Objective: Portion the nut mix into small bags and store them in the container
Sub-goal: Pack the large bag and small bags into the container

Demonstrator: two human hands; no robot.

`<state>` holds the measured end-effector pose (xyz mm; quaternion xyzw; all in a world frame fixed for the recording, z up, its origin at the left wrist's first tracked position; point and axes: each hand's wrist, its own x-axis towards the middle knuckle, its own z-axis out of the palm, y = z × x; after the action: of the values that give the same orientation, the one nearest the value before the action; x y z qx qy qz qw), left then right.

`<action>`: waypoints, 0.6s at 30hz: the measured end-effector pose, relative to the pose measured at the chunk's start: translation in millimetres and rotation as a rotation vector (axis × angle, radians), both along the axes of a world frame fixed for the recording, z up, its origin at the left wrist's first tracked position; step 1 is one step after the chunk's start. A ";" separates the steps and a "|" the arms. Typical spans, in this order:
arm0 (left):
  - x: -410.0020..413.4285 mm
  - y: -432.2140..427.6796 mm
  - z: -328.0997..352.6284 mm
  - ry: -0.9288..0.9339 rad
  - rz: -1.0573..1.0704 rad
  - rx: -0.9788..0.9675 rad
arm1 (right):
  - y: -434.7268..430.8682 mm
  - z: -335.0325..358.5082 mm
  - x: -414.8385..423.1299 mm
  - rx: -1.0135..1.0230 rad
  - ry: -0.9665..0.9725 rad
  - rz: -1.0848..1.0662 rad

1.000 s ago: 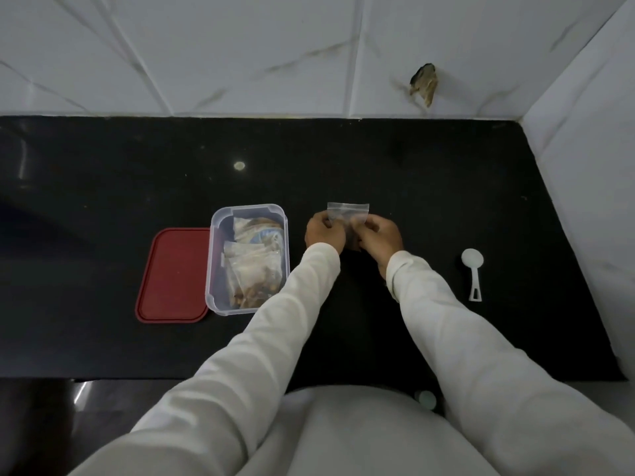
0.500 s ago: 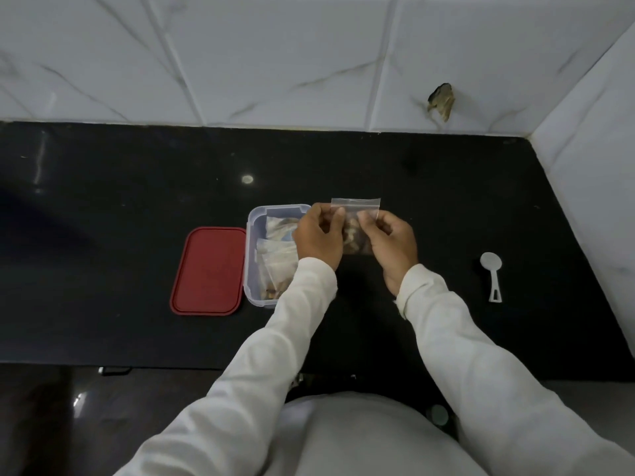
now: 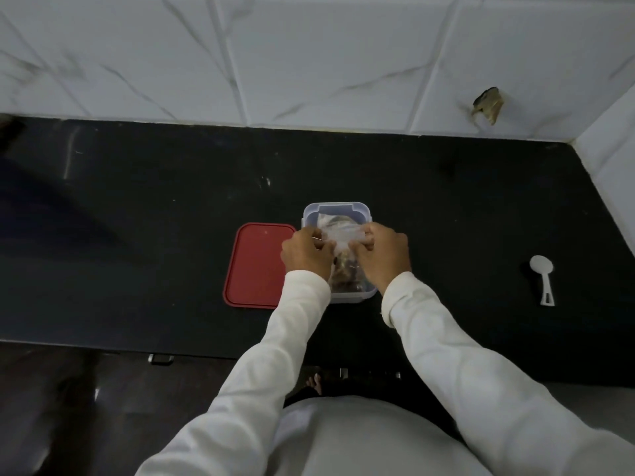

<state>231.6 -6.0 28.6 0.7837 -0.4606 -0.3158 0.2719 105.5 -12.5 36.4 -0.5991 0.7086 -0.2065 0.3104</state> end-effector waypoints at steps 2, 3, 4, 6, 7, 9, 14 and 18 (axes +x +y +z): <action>2.3 -2.0 1.7 -0.129 -0.111 0.042 | 1.1 0.1 7.3 0.014 0.125 0.043; 2.0 -3.1 3.3 -0.183 -0.171 0.070 | 0.5 0.9 9.9 0.032 0.171 0.065; 0.9 -3.5 5.3 -0.226 -0.227 0.096 | 0.1 2.6 11.4 0.050 0.206 0.084; -2.4 -2.3 9.6 -0.318 -0.317 0.124 | 1.3 6.0 14.6 0.045 0.276 0.112; -3.5 -1.1 10.2 -0.358 -0.348 0.110 | 2.8 7.3 16.2 0.012 0.302 0.123; -4.2 3.7 8.9 -0.384 -0.393 0.062 | 8.4 6.0 17.4 -0.065 0.332 0.144; 2.0 16.7 3.8 -0.432 -0.603 -0.069 | 18.5 -0.4 13.1 -0.181 0.375 0.305; 3.1 15.9 2.5 -0.596 -0.800 0.037 | 23.2 -7.5 13.7 0.018 0.522 0.432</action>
<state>234.8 9.8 31.1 0.6064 -0.7772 -0.1660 -0.0280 119.2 10.7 28.9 -0.7652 0.6228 0.0307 0.1603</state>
